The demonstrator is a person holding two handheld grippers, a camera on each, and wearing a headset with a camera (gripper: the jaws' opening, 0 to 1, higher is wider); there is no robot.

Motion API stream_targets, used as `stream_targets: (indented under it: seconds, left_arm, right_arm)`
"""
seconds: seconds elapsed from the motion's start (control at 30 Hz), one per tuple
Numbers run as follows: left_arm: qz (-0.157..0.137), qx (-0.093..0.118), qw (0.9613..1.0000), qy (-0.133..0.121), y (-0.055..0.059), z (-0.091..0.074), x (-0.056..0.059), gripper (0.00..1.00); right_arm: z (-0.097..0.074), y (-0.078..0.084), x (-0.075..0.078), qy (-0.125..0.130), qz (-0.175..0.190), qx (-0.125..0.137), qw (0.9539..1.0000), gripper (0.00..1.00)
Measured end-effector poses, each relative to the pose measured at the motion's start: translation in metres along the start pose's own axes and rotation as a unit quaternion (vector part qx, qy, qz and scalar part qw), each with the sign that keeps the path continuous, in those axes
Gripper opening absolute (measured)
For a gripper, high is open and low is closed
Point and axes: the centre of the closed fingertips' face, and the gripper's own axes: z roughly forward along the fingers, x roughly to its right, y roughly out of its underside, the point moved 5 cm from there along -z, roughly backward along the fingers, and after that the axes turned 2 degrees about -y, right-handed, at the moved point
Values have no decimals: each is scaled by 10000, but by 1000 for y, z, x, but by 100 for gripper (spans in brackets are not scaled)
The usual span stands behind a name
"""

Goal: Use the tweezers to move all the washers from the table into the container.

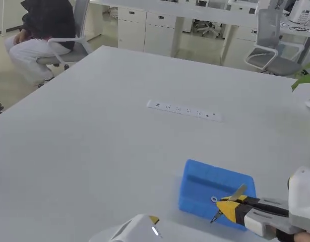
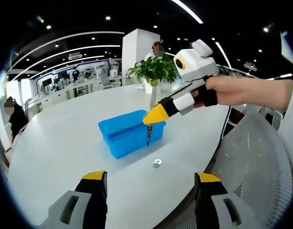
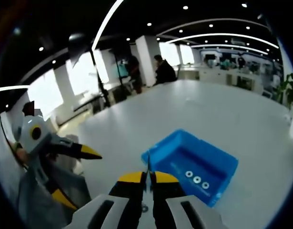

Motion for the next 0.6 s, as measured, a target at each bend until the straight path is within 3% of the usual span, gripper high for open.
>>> stream_targets:
  seconds: [0.3, 0.6]
  left_arm:
    - [25, -41, 10000, -7, 1, 1, 0, 75]
    - [68, -94, 9999, 14, 2, 1, 0, 74]
  right_arm:
    - [4, 22, -2, 5, 145, -251, 9996, 4]
    - [7, 32, -6, -54, 306, -334, 9990, 4]
